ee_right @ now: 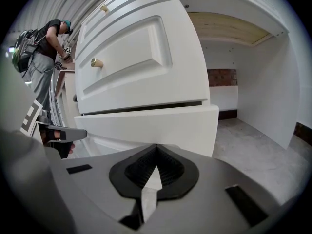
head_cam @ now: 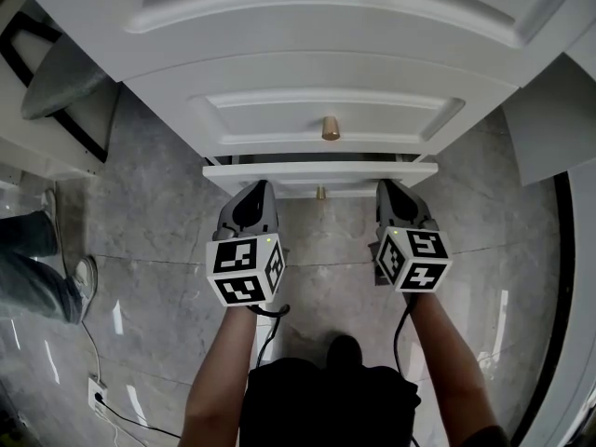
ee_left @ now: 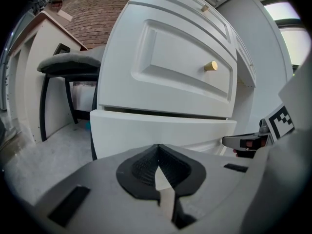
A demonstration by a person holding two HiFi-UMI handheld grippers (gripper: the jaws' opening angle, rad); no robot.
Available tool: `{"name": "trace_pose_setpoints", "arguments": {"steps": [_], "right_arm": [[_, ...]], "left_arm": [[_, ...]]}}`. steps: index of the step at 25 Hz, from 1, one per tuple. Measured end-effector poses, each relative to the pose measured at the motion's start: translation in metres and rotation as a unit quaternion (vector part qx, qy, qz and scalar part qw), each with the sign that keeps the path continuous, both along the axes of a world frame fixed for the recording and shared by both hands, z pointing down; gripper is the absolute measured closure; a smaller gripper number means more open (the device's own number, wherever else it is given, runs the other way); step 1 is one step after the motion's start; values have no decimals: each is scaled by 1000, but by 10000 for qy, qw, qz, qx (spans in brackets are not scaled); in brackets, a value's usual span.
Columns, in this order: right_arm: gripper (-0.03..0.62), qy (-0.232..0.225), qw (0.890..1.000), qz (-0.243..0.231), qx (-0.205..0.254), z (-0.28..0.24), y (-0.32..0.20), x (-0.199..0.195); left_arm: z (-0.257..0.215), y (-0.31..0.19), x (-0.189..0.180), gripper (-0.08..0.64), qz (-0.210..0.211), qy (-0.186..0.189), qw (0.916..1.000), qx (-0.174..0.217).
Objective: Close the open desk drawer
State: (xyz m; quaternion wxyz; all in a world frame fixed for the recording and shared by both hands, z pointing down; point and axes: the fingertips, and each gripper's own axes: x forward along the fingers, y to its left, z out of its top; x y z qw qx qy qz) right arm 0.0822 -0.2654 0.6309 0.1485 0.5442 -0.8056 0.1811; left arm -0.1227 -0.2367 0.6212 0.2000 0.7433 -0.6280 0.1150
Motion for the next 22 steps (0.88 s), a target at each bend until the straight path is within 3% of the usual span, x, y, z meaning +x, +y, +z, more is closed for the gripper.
{"name": "trace_pose_setpoints", "arguments": {"steps": [22], "right_arm": [[588, 121, 9995, -17, 287, 2, -24, -5]], "left_arm": [[1, -25, -3, 551, -30, -24, 9997, 227]]}}
